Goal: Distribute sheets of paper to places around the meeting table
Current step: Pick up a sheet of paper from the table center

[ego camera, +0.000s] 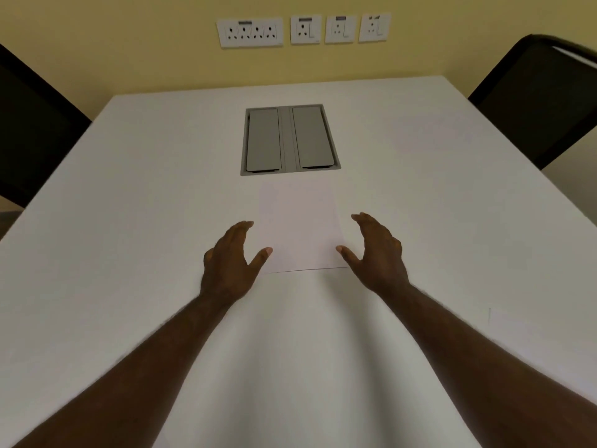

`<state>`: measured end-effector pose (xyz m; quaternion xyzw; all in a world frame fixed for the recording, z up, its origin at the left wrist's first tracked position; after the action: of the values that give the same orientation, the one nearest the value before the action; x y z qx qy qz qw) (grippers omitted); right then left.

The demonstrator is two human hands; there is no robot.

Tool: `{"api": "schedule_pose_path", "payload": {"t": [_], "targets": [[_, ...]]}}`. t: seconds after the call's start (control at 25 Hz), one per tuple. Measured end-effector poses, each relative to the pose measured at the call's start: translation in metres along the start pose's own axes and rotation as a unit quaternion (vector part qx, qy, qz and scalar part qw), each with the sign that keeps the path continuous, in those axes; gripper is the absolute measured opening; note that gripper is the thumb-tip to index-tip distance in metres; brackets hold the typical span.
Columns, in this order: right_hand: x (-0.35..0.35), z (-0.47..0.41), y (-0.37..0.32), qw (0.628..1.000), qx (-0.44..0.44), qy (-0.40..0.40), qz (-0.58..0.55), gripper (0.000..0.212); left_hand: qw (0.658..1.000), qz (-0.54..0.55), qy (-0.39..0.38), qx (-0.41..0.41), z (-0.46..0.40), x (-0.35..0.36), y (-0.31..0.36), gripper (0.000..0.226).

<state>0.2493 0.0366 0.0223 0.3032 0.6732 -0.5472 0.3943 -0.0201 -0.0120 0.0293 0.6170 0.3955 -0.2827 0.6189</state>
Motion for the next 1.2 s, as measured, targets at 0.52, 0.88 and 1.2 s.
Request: {"api": "schedule_pose_path", "payload": {"t": [0.52,0.88,1.2], "targets": [[0.084,-0.080,0.014,0.983,0.151,-0.018,-0.103,0.088,0.987,-0.080,-0.115,-0.078,-0.067,0.091,-0.044,0.075],[0.075,-0.100,0.026,0.925,0.272,0.028,-0.265,0.048,0.988,-0.088,-0.106,-0.075,-0.062,0.093,-0.042,0.073],[0.061,-0.063,0.035,0.834,0.263,0.041,-0.483,0.008,0.957,0.242,0.002,-0.158,-0.052,0.076,-0.047,0.070]]}}
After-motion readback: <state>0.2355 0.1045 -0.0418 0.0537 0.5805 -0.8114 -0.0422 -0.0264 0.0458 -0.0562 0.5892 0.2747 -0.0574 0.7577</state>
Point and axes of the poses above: each hand's wrist, its own z-axis away from the middle knuckle, its own x-axis out of the palm, y = z × x, the point moved 4 cm from there along -z, towards the middle knuckle, and after that the axes turned 7 degrees about -y, right-handed, at the moved point
